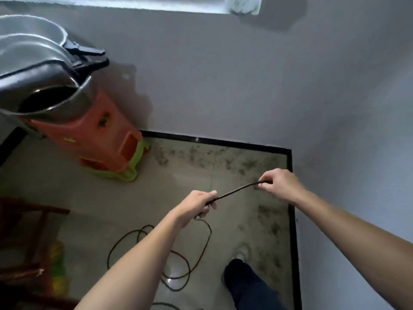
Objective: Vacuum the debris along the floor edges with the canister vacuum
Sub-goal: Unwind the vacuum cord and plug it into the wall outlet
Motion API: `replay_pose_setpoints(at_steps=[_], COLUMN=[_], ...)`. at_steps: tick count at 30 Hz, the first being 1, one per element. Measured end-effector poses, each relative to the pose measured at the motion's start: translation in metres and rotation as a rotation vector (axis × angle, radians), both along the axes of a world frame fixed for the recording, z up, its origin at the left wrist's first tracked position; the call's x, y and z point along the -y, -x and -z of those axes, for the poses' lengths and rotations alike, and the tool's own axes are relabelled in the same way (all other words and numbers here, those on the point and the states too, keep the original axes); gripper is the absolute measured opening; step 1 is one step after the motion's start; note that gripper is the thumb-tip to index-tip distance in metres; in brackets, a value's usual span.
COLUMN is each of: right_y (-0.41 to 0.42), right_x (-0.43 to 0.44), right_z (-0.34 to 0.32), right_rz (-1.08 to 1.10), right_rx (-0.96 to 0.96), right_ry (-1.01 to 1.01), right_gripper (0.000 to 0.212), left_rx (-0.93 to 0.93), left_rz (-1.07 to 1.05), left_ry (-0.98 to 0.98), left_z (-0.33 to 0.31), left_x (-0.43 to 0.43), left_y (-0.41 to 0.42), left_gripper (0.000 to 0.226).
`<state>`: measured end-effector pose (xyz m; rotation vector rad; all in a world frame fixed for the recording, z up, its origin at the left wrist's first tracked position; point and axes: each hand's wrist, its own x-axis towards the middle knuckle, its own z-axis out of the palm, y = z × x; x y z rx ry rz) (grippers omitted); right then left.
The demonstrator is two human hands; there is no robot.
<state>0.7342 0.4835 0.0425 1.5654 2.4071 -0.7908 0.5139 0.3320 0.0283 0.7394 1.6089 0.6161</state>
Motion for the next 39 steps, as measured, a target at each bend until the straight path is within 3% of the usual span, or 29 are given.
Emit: replay_pose_setpoints(at_steps=[3,6,8,11,14,16,21,27,31,36,39], right_y=[-0.038,-0.066,-0.079,-0.094,-0.107,-0.113,-0.135,-0.179,-0.201,-0.220,-0.228], right_x=[-0.031,-0.050,-0.058,-0.073,-0.091,-0.102,-0.116,-0.142,-0.167,-0.195,-0.205], right_z=[0.045,0.078,0.098,0.121,0.138,0.152,0.210,0.303,0.372,0.438,0.460], right_rz=[0.074,0.218,0.454,1.113,1.569,1.752,1.973,2.106,2.181,2.267,2.303], right_rx=[0.347,0.410,0.202,-0.468,-0.867,-1.018,-1.238,-1.309,-1.269,-1.154,-1.074], right_ry=[-0.095,0.037,0.205,0.525,0.623,0.635,0.775,0.791,0.677,0.505,0.448], right_gripper=[0.036,0.048,0.038,0.020,0.018,0.010,0.021,0.013,0.010,0.028,0.028], left_rx=[-0.014,-0.128,-0.187,-0.270,-0.343,-0.396,-0.521,-0.536,-0.561,-0.547,-0.543], left_rz=[0.082,0.235,0.306,0.397,0.531,0.606,0.645,0.735,0.806,0.863,0.884], left_ry=[-0.008,0.005,0.035,0.085,0.086,0.070,0.020,0.006,-0.038,-0.109,-0.132], left_z=[0.004,0.016,0.032,0.058,0.083,0.099,0.159,0.261,0.325,0.382,0.400], left_x=[-0.057,-0.105,-0.128,-0.153,-0.168,-0.174,-0.203,-0.238,-0.264,-0.292,-0.303], left_y=[-0.013,-0.036,-0.051,-0.065,-0.078,-0.091,-0.113,-0.123,-0.137,-0.162,-0.175], left_gripper=[0.031,0.026,0.026,0.025,0.024,0.027,0.024,0.020,0.019,0.019,0.019])
